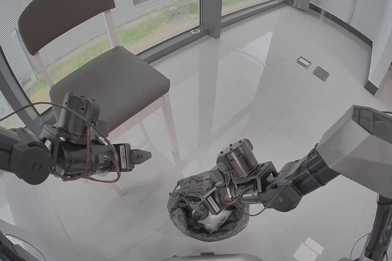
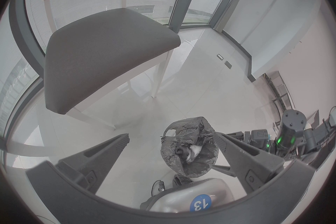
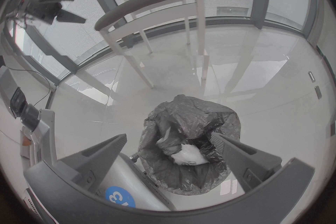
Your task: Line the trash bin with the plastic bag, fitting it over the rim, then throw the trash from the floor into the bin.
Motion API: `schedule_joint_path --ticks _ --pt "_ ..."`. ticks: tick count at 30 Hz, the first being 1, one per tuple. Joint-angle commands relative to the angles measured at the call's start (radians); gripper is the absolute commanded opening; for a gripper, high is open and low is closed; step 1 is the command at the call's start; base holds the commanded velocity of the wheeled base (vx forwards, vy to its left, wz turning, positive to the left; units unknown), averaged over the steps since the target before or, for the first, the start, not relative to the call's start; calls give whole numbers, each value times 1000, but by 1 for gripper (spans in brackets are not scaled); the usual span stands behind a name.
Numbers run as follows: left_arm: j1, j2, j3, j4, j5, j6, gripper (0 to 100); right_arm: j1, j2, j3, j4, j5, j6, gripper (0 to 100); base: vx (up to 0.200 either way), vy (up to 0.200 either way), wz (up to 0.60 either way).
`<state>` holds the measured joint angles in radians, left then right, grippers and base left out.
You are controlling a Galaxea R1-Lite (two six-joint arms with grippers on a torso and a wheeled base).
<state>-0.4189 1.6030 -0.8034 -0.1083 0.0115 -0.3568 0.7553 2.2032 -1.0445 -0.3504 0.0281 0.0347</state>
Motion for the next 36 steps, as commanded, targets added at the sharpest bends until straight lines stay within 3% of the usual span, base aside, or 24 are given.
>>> schedule_joint_path --ticks 1,7,9,13,18,19,20,21,25,28,30,32,36 --pt "23 -61 21 -2 1 10 100 -54 -16 -6 4 -13 -4 100 0 0 0" --pt "104 -141 -34 -56 -2 41 100 -149 -174 -20 42 -114 -9 100 0 0 0" --pt "170 -204 -82 -64 -4 90 100 -203 -298 -28 93 -218 -19 100 0 0 0" --pt "259 -345 -148 10 5 190 100 -280 -574 -28 261 -339 -22 100 0 0 0" --pt "324 -640 -275 444 1 226 100 -320 -961 -23 584 -465 -24 100 0 0 0" --pt "324 -640 -275 444 1 226 100 -320 -961 -23 584 -465 -24 100 0 0 0" --pt "322 -749 -336 647 1 226 100 -320 -1102 -26 735 -522 -30 100 0 0 0" --pt "319 -810 -361 734 -2 223 100 -320 -1177 -26 811 -548 -33 100 0 0 0" --pt "315 -1026 -376 958 -2 222 100 -327 -1447 -25 1053 -622 -53 100 0 0 0" --pt "318 -1103 -370 1035 1 223 100 -363 -1553 -43 1165 -639 -76 100 0 0 0" --pt "322 -1186 -381 1158 8 223 100 -496 -1672 -108 1337 -636 -121 100 0 0 0" --pt "327 -1232 -384 1210 8 223 100 -568 -1732 -149 1441 -626 -124 100 0 0 0" --pt "359 -1315 -353 1256 4 217 100 -597 -1881 -163 1594 -590 -127 100 0 0 0"
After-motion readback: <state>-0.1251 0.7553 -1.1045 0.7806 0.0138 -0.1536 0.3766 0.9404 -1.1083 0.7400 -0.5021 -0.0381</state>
